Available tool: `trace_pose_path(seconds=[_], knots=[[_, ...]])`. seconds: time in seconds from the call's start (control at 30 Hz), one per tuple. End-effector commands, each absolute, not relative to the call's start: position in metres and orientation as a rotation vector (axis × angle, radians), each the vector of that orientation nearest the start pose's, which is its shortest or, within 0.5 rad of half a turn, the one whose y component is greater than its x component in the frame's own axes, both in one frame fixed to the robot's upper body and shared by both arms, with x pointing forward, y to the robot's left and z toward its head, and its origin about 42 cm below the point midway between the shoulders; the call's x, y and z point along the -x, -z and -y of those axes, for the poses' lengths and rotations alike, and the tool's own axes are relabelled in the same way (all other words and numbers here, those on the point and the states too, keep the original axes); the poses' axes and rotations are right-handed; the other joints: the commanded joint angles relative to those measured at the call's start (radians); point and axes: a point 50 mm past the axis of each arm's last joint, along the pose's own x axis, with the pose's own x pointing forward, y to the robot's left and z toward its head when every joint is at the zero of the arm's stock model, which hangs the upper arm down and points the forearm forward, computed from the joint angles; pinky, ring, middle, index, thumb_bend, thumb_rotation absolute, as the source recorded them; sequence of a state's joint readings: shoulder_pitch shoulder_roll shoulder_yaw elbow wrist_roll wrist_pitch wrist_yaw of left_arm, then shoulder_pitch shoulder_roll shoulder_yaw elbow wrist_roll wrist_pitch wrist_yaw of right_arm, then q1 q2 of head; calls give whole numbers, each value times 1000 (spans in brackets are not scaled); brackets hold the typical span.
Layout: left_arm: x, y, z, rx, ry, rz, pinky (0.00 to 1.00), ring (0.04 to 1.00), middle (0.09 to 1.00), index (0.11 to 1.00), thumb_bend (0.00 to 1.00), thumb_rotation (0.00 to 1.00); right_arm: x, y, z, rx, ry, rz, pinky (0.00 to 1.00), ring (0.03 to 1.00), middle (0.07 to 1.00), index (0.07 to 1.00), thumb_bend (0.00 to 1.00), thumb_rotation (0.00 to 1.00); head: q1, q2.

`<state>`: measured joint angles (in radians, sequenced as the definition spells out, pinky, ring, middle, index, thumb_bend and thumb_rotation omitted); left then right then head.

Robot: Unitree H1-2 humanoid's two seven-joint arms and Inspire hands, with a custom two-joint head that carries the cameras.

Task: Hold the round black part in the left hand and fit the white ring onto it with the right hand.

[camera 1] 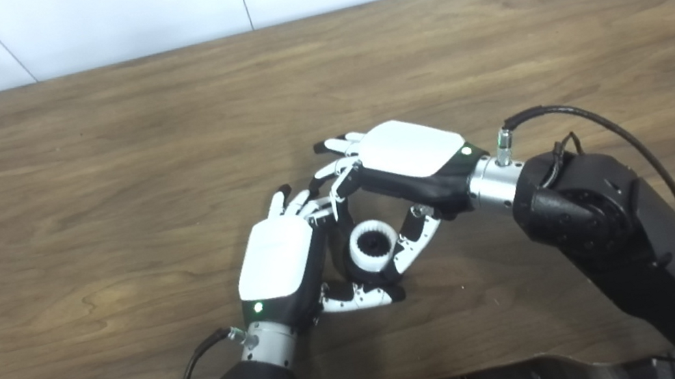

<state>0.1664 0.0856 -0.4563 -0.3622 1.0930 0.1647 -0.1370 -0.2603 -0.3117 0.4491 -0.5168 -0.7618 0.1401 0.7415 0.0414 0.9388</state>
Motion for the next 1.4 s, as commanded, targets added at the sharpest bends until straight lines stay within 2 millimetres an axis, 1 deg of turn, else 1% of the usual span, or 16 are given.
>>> trace_pose_path(seconds=[0.0, 0.57, 0.6, 0.63, 0.7, 0.93, 1.37], knots=[[-203, -137, -126, -1078, 326, 152, 1000, 900, 789, 484, 523, 51, -277, -247, 138, 1204, -833, 437, 1000, 994, 857, 485, 521, 135, 0, 1], [-203, -137, -126, -1085, 326, 155, 1000, 901, 787, 485, 522, 52, -277, -250, 140, 1225, -820, 424, 1000, 992, 873, 493, 525, 150, -2, 4], [-203, -137, -126, -1084, 326, 155, 1000, 900, 788, 485, 522, 52, -277, -250, 140, 1224, -820, 425, 1000, 991, 875, 563, 716, 189, -2, 4], [-203, -137, -126, -1084, 325, 155, 1000, 900, 789, 485, 521, 52, -277, -250, 140, 1224, -820, 426, 1000, 991, 878, 610, 838, 217, -2, 4], [-203, -137, -126, -1083, 323, 157, 1000, 899, 788, 484, 521, 52, -278, -251, 141, 1231, -822, 430, 1000, 994, 885, 643, 917, 243, -3, 3], [-204, -136, -126, -1081, 323, 160, 1000, 899, 788, 484, 521, 53, -278, -251, 141, 1234, -821, 432, 1000, 999, 895, 657, 960, 259, -4, 3], [-205, -136, -126, -1075, 324, 160, 1000, 902, 790, 484, 522, 53, -280, -256, 143, 1250, -815, 435, 1000, 1000, 898, 653, 981, 259, -5, 3]])
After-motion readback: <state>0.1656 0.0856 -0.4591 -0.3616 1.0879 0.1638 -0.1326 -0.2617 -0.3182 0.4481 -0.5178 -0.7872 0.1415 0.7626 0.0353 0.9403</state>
